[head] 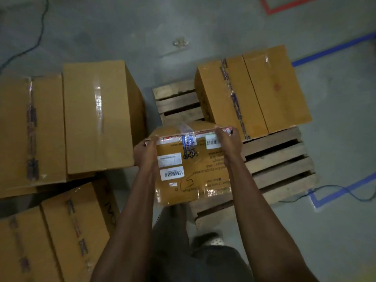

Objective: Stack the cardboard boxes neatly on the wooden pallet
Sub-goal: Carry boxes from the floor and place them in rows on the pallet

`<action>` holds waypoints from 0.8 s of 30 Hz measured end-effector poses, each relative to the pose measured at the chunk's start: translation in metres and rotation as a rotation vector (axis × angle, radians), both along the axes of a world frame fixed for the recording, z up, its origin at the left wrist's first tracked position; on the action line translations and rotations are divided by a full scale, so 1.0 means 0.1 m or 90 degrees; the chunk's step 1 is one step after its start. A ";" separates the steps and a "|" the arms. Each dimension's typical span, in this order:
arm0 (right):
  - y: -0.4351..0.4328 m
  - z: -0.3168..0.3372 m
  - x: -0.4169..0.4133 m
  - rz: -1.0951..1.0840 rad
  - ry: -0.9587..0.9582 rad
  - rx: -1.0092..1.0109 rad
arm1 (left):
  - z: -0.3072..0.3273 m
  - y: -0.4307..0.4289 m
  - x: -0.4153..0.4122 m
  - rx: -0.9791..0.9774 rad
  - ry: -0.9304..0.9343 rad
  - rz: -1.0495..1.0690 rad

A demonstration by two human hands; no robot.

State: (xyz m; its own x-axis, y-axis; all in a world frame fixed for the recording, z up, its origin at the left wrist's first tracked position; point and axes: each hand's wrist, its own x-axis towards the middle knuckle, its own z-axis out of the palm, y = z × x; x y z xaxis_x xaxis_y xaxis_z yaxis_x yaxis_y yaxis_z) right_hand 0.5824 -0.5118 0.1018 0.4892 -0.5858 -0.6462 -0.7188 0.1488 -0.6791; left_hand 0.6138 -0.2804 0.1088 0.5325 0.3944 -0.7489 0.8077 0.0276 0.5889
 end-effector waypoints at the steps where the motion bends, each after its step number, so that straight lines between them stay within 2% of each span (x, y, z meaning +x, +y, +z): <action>1: -0.04 -0.04 0.16 -0.007 -0.012 0.016 | -0.03 -0.03 0.16 -0.003 -0.011 0.005; 7: -0.37 -0.31 0.64 0.012 -0.059 0.033 | -0.33 -0.23 0.61 -0.057 -0.040 0.057; 13: -0.66 -1.47 0.42 0.087 -0.053 -0.006 | -1.42 -0.49 0.15 -0.059 -0.014 0.048; 19: -0.80 -2.73 -0.24 0.157 0.037 -0.073 | -2.80 -0.72 -0.42 -0.082 0.052 0.055; 22: -0.71 -3.12 -0.72 0.183 0.052 -0.086 | -3.17 -0.79 -0.74 -0.126 0.093 0.023; 24: -0.61 -3.20 -0.87 0.114 0.075 -0.053 | -3.23 -0.84 -0.80 -0.128 0.101 0.044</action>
